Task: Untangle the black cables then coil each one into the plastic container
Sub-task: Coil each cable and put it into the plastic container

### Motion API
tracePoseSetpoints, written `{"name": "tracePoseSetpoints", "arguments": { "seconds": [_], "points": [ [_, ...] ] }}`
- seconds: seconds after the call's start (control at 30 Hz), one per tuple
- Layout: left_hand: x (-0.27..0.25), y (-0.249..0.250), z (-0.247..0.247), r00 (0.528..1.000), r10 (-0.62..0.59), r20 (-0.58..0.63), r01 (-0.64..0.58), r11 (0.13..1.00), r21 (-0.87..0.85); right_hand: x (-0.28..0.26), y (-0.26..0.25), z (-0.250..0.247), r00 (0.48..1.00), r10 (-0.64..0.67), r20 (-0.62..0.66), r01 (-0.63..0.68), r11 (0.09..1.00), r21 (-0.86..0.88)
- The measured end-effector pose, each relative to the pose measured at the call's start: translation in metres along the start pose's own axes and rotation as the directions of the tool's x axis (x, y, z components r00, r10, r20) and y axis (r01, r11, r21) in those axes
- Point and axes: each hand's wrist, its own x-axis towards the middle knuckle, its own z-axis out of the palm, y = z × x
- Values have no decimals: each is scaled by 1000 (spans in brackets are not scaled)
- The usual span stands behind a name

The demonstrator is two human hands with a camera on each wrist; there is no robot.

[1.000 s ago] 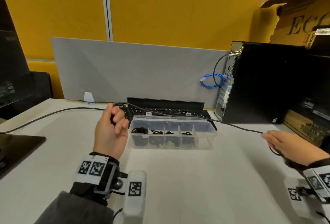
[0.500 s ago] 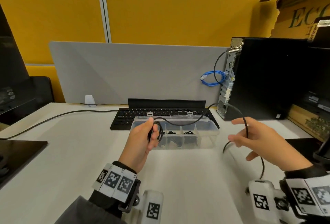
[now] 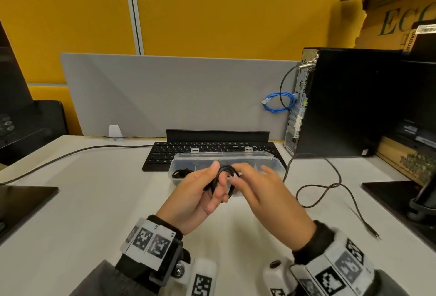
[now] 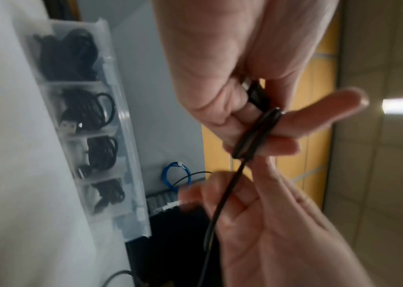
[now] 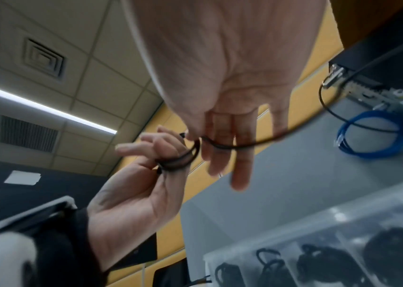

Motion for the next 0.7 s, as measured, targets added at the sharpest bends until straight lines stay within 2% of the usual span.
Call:
{"name": "tracePoseSetpoints", "arguments": {
  "seconds": [0.1, 0.17, 0.23, 0.33, 0.43, 0.5, 0.53, 0.6, 0.63, 0.7],
  "points": [
    [-3, 4, 0, 1000, -6, -4, 6, 982, -187, 4, -5, 2, 1000, 18, -1, -16, 942, 336],
    [-4, 5, -2, 1000, 23, 10, -20, 978, -210, 4, -7, -2, 999, 0, 36, -15, 904, 428],
    [-2, 6, -3, 996, 84, -5, -82, 968, -238, 2, -5, -1, 990, -51, 130, 6, 945, 327],
    [3, 6, -4, 988, 143, -51, -151, 961, -230, -7, -5, 6, 951, -110, 290, 120, 993, -17],
    [9, 3, -9, 977, 198, -84, -197, 980, 23, -15, -10, 3, 932, -143, 334, 204, 967, -156],
    [10, 1, -14, 973, 203, -107, -172, 953, 248, -12, -15, -12, 963, -168, 211, 204, 965, -164],
    [10, 0, -15, 982, 162, -94, -121, 930, 347, -8, -15, -21, 979, -171, 109, 188, 965, -180],
    [5, -3, -11, 999, 33, 13, -35, 861, 508, 4, -9, -33, 982, -172, -72, 153, 963, -220],
    [3, -3, -8, 997, -30, 68, -12, 841, 541, 10, -5, -36, 971, -192, -144, 154, 958, -242],
    [0, -2, -5, 984, -103, 143, 15, 858, 514, 17, 6, -33, 948, -206, -242, 152, 963, -223]
  ]
}}
